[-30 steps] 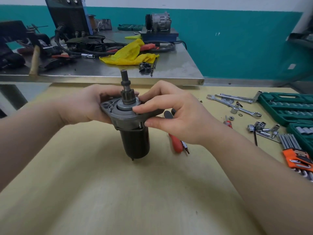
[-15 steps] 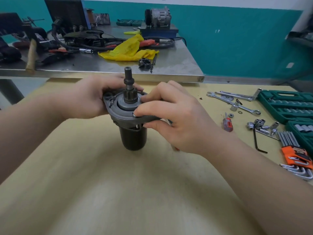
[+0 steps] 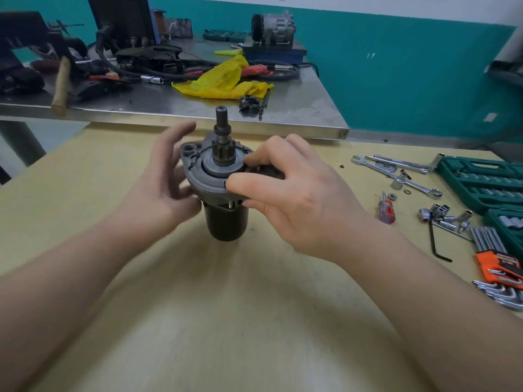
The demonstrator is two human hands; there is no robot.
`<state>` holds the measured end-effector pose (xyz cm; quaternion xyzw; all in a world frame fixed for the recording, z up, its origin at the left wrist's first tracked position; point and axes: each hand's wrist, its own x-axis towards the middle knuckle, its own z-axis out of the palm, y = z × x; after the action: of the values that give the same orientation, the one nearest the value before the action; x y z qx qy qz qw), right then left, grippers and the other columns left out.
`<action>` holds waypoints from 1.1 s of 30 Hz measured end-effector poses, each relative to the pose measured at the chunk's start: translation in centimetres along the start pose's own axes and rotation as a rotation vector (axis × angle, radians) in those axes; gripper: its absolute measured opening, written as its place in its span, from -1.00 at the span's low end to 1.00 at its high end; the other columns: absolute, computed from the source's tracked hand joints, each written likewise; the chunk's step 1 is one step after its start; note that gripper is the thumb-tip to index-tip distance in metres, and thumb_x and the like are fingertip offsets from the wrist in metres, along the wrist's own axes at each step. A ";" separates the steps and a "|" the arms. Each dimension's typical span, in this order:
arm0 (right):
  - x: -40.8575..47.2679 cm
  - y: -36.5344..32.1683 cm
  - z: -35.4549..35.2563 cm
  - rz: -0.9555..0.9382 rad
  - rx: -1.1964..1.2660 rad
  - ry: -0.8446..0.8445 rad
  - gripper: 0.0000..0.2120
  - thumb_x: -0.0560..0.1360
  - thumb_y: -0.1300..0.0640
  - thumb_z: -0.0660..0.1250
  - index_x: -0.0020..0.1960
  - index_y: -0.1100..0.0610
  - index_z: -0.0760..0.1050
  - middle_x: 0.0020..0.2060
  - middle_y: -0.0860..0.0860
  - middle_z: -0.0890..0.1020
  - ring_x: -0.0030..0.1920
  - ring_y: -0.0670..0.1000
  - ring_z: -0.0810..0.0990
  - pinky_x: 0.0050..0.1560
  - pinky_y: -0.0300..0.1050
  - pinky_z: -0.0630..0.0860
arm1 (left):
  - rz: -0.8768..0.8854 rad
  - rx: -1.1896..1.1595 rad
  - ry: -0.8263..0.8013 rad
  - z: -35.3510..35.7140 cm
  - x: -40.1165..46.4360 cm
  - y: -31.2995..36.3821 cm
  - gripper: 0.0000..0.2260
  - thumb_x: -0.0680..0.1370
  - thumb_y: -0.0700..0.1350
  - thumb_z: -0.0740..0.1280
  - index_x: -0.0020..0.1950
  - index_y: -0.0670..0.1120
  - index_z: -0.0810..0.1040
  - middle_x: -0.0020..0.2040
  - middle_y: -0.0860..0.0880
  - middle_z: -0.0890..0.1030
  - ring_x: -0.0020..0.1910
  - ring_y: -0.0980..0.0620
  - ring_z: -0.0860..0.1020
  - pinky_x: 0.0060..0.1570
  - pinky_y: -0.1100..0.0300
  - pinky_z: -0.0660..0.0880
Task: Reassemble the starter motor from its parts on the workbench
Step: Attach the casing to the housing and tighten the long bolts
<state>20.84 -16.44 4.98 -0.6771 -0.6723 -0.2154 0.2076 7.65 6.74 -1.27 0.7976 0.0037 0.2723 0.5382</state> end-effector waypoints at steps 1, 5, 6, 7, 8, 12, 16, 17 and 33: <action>0.1 0.0 0.1 0.005 0.001 0.011 -0.77 0.64 0.23 0.40 0.27 0.06 0.66 0.16 0.23 0.56 0.12 0.28 0.48 -0.14 0.25 0.58 | -0.029 -0.087 -0.001 0.8 -1.0 -0.2 -0.03 0.39 -0.36 0.48 0.66 0.24 0.18 0.57 0.10 0.46 0.53 0.00 0.49 0.31 0.01 0.56; 0.0 0.2 0.2 -0.012 0.020 0.042 -0.80 0.64 0.20 0.41 0.24 0.10 0.69 0.12 0.24 0.58 0.09 0.28 0.50 -0.14 0.26 0.58 | -0.093 -0.043 0.047 3.6 -1.9 -0.9 0.08 0.29 -0.10 0.68 0.68 0.03 0.13 0.54 0.10 0.49 0.54 0.03 0.47 0.42 -0.05 0.47; 0.0 0.3 0.3 -0.023 0.024 0.049 -0.80 0.64 0.20 0.41 0.23 0.10 0.70 0.12 0.24 0.59 0.09 0.28 0.51 -0.14 0.25 0.58 | -0.088 0.026 0.090 4.2 -1.4 -0.9 0.10 0.26 -0.06 0.74 0.65 -0.10 0.18 0.48 0.04 0.55 0.49 0.02 0.52 0.42 -0.05 0.50; -0.2 0.4 0.4 -0.034 0.031 0.062 -0.80 0.63 0.21 0.41 0.23 0.10 0.70 0.12 0.24 0.59 0.08 0.28 0.52 -0.13 0.25 0.58 | -0.068 0.067 0.124 4.7 -0.8 -0.8 0.07 0.26 -0.07 0.77 0.61 -0.23 0.24 0.43 -0.02 0.60 0.45 0.01 0.56 0.42 -0.02 0.51; -0.2 0.6 0.4 -0.044 0.041 0.077 -0.79 0.63 0.22 0.42 0.23 0.10 0.71 0.12 0.24 0.60 0.08 0.29 0.52 -0.11 0.25 0.58 | -0.039 0.079 0.158 5.3 -0.2 -0.6 0.01 0.28 -0.11 0.78 0.54 -0.35 0.28 0.40 -0.06 0.62 0.42 0.01 0.59 0.40 0.05 0.52; -0.4 1.8 0.0 -0.016 0.235 0.113 -0.68 0.60 0.18 0.48 0.35 0.10 0.64 0.21 0.12 0.60 0.22 0.17 0.55 0.21 0.11 0.55 | 0.007 0.057 0.283 6.6 0.1 -0.1 -0.09 0.30 -0.02 0.75 0.48 -0.33 0.39 0.33 -0.01 0.67 0.35 0.09 0.63 0.31 0.24 0.53; -0.6 5.1 -1.7 0.349 0.355 0.208 -0.63 0.59 0.03 0.45 0.38 -0.06 0.54 0.11 -0.12 0.63 0.16 -0.09 0.57 0.07 -0.19 0.48 | -0.105 0.082 0.330 6.7 -0.2 -0.3 -0.10 0.23 0.11 0.67 0.48 -0.17 0.45 0.29 0.08 0.67 0.32 0.14 0.62 0.38 0.06 0.55; -0.7 6.2 -2.0 0.450 0.299 0.142 -0.69 0.59 0.01 0.43 0.32 -0.10 0.55 -0.01 -0.14 0.63 0.05 -0.10 0.58 0.00 -0.15 0.48 | -0.120 0.088 0.329 6.7 -0.2 -0.4 -0.10 0.23 0.10 0.67 0.48 -0.15 0.45 0.29 0.10 0.67 0.31 0.16 0.62 0.36 0.07 0.55; -2.4 8.1 1.7 0.827 0.140 -0.824 -0.88 0.45 0.02 0.43 -0.07 0.03 0.57 -0.36 -0.03 0.73 -0.52 -0.10 0.60 -0.47 -0.17 0.51 | -0.145 0.050 0.318 6.3 0.1 -1.0 -0.15 0.27 0.05 0.70 0.48 -0.08 0.45 0.28 0.09 0.67 0.29 0.13 0.63 0.28 0.08 0.55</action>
<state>28.95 -17.53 2.23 -0.8958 -0.3901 0.2093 0.0399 10.78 1.85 -3.80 0.7552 0.1530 0.3551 0.5292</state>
